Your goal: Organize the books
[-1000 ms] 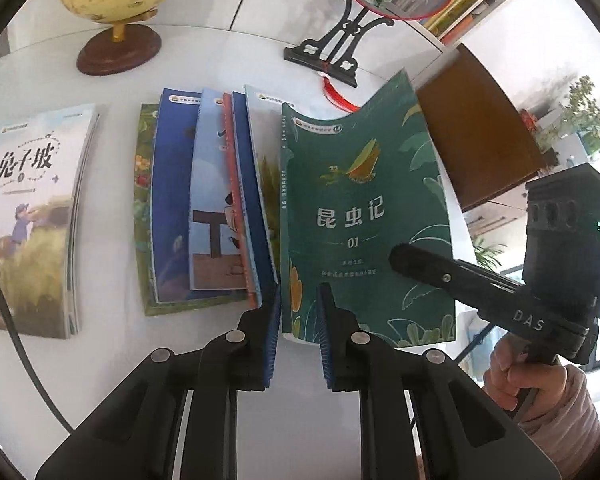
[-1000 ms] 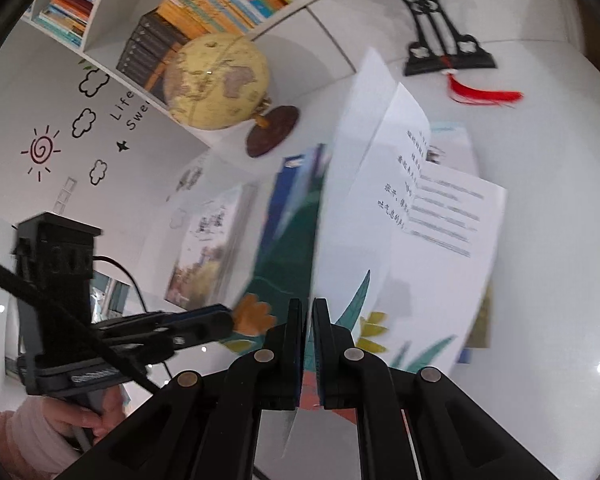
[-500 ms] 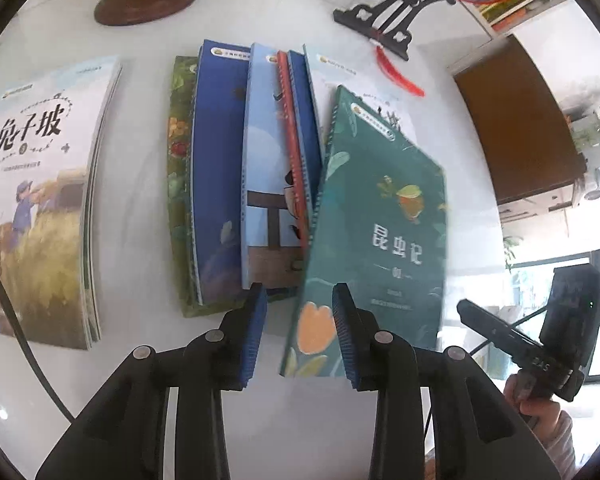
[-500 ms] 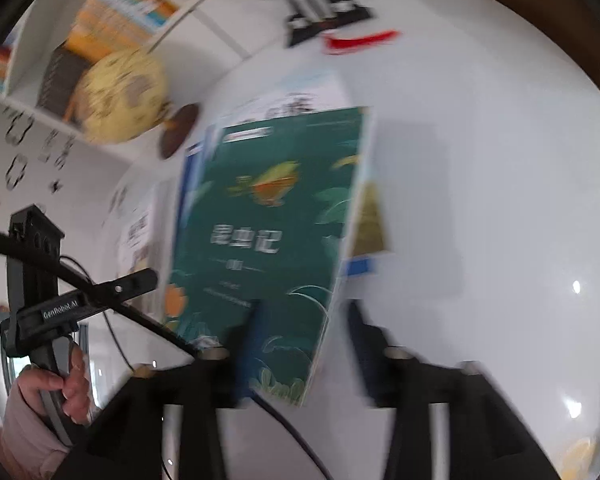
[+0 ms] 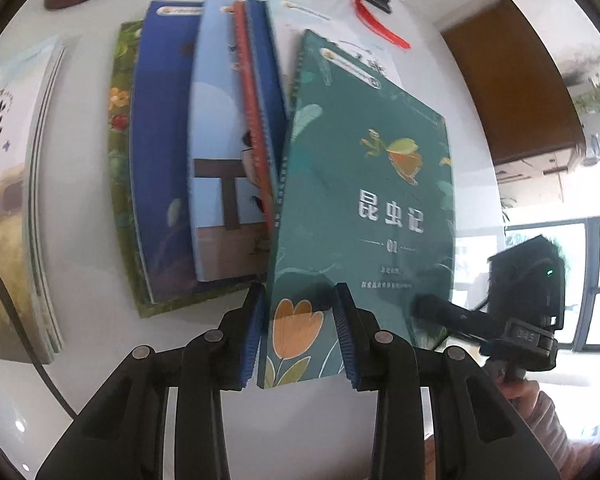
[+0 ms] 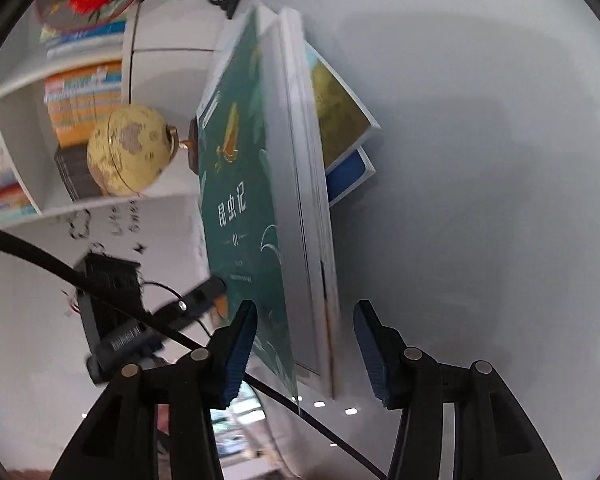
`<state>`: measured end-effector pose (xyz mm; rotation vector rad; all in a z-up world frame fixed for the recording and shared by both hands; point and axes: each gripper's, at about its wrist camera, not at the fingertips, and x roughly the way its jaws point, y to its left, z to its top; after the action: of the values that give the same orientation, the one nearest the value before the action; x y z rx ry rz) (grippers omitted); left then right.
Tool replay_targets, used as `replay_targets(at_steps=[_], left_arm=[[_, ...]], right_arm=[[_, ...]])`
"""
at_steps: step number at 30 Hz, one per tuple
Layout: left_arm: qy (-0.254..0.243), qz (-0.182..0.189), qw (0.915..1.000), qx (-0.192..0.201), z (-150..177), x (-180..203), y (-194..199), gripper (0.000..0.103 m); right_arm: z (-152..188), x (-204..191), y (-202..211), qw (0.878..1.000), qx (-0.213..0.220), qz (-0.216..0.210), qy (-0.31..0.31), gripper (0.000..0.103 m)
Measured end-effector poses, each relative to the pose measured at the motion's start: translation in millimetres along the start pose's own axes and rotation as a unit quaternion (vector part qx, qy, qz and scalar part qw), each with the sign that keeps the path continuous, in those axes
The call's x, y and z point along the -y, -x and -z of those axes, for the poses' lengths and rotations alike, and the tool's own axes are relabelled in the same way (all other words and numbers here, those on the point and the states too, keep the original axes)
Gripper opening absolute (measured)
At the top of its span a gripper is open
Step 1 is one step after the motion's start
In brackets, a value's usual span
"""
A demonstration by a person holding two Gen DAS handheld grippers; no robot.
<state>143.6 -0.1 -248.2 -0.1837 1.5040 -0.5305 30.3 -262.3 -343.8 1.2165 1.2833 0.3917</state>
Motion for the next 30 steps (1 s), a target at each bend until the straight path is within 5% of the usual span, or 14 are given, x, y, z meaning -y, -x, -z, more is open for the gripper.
replay_targets(at_steps=[1,5,9,12,18,22,30], left_arm=[[-0.014,-0.006,0.9998,0.010,1.8,5.1,2.1,0.027],[-0.052,0.026,0.9971,0.049,7.9,20.9,15.9,0.027],[-0.064,0.020,0.9961,0.058,3.7,33.7,13.4,0.027],[-0.085,-0.014,0.9947,0.056,-0.9,41.1,8.1,0.027],[-0.126,-0.018,0.9898,0.064,2.0,60.1,7.3,0.027],[-0.126,-0.004,0.9877,0.093,6.4,67.0,17.0,0.027],[-0.112,0.013,0.9863,0.120,12.6,61.5,40.7,0.027]], right_arm=[[0.1,-5.4,-0.2,1.000,0.011,0.008,0.019,0.031],[8.8,-46.9,9.0,0.983,0.043,0.109,0.143,0.018],[14.9,-84.4,13.2,0.954,0.055,0.170,0.240,0.013],[25.2,-106.4,7.3,0.917,0.058,0.232,0.319,0.013],[26.3,-109.6,14.2,0.903,0.068,0.255,0.338,0.013],[32.6,-122.9,18.2,0.889,0.082,0.264,0.365,0.013],[46.7,-145.2,30.8,0.880,0.102,0.248,0.392,0.013]])
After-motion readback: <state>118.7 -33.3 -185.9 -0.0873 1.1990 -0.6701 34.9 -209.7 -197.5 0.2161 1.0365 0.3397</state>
